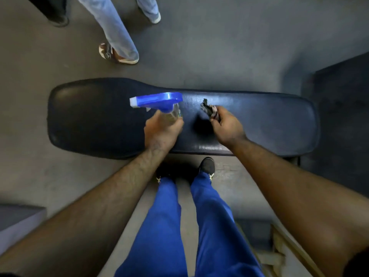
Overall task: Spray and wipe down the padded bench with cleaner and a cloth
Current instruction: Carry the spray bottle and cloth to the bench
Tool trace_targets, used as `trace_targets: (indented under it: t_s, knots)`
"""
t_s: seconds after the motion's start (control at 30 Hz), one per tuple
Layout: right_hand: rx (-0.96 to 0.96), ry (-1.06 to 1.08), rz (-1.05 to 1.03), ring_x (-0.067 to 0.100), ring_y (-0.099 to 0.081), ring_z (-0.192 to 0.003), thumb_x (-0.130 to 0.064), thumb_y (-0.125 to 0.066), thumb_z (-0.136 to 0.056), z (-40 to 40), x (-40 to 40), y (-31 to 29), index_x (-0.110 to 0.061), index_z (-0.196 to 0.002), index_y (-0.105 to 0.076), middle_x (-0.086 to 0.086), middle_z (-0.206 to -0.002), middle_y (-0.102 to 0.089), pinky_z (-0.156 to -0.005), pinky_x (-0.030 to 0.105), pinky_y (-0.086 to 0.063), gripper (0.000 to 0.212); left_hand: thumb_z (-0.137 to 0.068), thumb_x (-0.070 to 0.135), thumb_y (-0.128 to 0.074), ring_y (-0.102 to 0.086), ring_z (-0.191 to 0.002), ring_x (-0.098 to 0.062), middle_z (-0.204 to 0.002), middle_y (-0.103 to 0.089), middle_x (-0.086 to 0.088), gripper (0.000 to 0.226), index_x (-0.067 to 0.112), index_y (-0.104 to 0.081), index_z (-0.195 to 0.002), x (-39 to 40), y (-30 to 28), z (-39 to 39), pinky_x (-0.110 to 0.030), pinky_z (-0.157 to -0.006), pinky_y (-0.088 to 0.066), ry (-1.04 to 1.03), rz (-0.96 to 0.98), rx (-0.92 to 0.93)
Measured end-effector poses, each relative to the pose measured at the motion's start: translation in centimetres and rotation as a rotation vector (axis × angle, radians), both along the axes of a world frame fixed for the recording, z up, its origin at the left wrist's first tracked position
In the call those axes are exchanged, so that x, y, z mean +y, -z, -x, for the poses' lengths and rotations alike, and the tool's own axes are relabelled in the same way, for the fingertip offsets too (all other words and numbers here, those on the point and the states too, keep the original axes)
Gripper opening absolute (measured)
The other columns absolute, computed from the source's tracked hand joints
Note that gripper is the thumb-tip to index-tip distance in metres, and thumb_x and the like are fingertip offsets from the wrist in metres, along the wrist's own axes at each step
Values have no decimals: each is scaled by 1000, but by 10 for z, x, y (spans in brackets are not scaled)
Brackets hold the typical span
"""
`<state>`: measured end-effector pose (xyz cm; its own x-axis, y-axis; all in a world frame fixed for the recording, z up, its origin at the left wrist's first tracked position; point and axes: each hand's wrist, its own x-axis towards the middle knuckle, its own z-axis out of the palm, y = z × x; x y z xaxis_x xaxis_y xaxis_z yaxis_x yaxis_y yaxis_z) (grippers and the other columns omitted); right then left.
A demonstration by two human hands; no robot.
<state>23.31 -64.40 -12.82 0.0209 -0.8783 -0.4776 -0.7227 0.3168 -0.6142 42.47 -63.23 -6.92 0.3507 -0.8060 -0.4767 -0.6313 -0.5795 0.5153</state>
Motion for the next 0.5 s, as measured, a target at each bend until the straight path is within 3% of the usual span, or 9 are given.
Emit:
trace_targets:
  t_s: [0.1,0.17,0.23,0.33,0.4,0.5]
  knots:
    - [36,20,72,29,-59,-109,-17,-52,-92,-10,-5,29,-20,-121,-57,6,-116,-65,-86,35,-46,30,-79,46,-68,-67,-97,-26,-95,-71,-1,33,19,-65,-97,-8,16,-3,-23,-81,-44,1,17,-3]
    - [67,15,130,31,-53,-123,-15,-49,-89,-18,-2,50,-20,-127,-55,9,-132,-59,-102,46,-46,39,-82,45,-67,-65,-97,-29,-95,-70,-4,32,16,-66,-96,-9,20,-4,-26,-80,-44,41,25,-36]
    - [117,3,127,33,-39,-142,-16,-49,-92,-28,0,71,-21,-141,-48,9,-152,-46,-115,52,-35,49,-85,44,-64,-64,-97,-33,-96,-69,-9,34,12,-66,-95,-10,29,-6,-32,-83,-48,112,39,-82]
    - [271,-152,64,37,-11,-153,-45,-47,-97,-40,9,97,-23,-155,-30,10,-166,-19,-124,55,-13,64,-85,44,-65,-63,-98,-35,-98,-68,-11,36,10,-65,-97,-9,41,-10,-37,-85,-50,139,50,-109]
    - [331,-218,79,37,-3,-154,-64,-35,-94,-40,14,108,-25,-157,-24,10,-168,-9,-123,54,-5,75,-84,46,-66,-63,-99,-33,-99,-69,-9,36,13,-66,-98,-10,46,-10,-38,-87,-50,144,54,-103]
    - [374,-284,94,34,2,-155,-63,-29,-99,-32,14,113,-29,-159,-14,9,-169,-2,-124,53,-2,71,-82,49,-68,-64,-99,-29,-99,-69,-4,37,15,-64,-98,-11,48,-10,-38,-89,-51,143,48,-75]
